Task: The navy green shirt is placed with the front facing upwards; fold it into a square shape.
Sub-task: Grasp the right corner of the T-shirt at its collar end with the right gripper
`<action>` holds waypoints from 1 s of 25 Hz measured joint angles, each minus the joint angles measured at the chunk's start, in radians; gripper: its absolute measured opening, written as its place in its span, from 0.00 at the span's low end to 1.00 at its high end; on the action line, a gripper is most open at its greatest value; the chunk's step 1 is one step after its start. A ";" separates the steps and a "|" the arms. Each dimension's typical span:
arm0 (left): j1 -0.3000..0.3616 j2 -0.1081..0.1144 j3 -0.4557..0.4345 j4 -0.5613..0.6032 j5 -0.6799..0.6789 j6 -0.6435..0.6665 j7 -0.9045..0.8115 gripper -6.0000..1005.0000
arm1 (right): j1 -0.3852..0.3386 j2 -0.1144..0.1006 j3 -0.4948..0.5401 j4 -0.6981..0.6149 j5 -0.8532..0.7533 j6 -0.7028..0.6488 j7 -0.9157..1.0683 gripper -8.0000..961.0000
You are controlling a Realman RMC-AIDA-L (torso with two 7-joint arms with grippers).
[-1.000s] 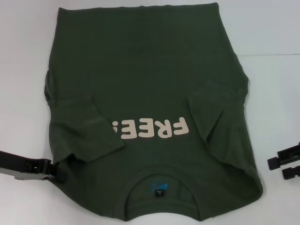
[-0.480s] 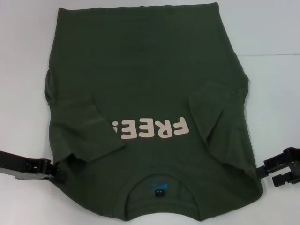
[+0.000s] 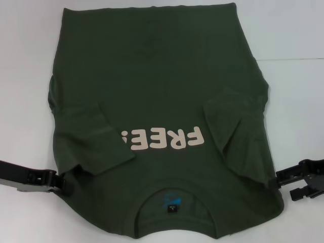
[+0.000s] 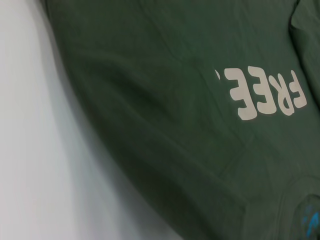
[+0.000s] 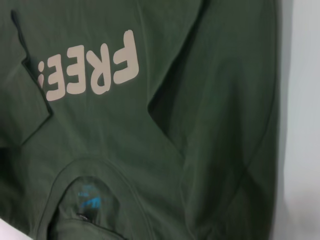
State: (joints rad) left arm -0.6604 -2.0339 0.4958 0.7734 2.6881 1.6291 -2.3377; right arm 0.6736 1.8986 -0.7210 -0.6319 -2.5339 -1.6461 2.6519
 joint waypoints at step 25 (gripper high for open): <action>-0.004 -0.002 -0.005 -0.005 -0.001 -0.005 0.005 0.08 | 0.004 0.032 -0.014 0.006 0.000 0.027 -0.001 0.91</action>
State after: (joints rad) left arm -0.6642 -2.0354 0.4908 0.7683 2.6875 1.6243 -2.3330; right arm 0.6780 1.9306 -0.7350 -0.6264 -2.5342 -1.6194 2.6512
